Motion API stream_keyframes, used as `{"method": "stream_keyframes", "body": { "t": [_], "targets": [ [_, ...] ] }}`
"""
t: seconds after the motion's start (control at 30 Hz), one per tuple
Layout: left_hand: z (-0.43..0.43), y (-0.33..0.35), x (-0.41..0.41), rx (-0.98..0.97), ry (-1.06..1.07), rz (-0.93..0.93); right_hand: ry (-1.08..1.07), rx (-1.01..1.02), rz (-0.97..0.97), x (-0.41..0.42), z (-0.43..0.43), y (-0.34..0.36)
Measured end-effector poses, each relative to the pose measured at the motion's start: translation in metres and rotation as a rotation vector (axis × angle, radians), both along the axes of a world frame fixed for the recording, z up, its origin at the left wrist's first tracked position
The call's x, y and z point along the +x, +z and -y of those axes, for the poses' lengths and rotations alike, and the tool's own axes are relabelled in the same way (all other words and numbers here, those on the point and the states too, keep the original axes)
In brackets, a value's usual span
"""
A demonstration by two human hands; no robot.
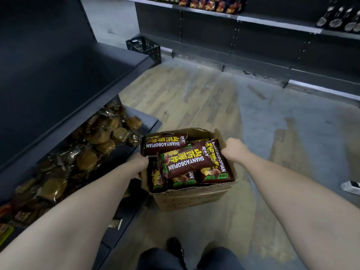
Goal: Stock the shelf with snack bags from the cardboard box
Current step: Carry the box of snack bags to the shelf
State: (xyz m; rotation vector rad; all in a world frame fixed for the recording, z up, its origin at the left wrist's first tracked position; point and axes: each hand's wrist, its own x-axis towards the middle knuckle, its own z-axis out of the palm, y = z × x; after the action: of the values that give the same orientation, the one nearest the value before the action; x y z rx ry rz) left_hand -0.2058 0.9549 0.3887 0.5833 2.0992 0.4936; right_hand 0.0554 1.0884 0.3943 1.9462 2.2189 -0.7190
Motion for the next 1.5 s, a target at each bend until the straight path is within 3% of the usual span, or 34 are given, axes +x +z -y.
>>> {"method": "stream_keyframes", "body": {
  "t": [0.3,0.67,0.8,1.03,1.5],
  "targets": [
    [-0.048,-0.008,-0.028,-0.038,0.22,-0.016,0.139,0.004,0.036,-0.058,-0.09,-0.007],
    [-0.069,-0.034,-0.023,-0.072,0.55,0.167,0.585,-0.098,0.069,-0.135,-0.185,-0.021],
    [-0.068,-0.035,-0.015,-0.094,0.655,0.137,0.697,-0.094,0.096,-0.162,-0.203,-0.03],
    [-0.07,-0.049,-0.017,-0.109,0.79,0.133,0.733,-0.097,0.127,-0.192,-0.216,-0.056],
    [-0.077,-0.076,-0.03,-0.108,0.857,0.122,0.74,-0.109,0.14,-0.23,-0.233,-0.08]
  ]
}}
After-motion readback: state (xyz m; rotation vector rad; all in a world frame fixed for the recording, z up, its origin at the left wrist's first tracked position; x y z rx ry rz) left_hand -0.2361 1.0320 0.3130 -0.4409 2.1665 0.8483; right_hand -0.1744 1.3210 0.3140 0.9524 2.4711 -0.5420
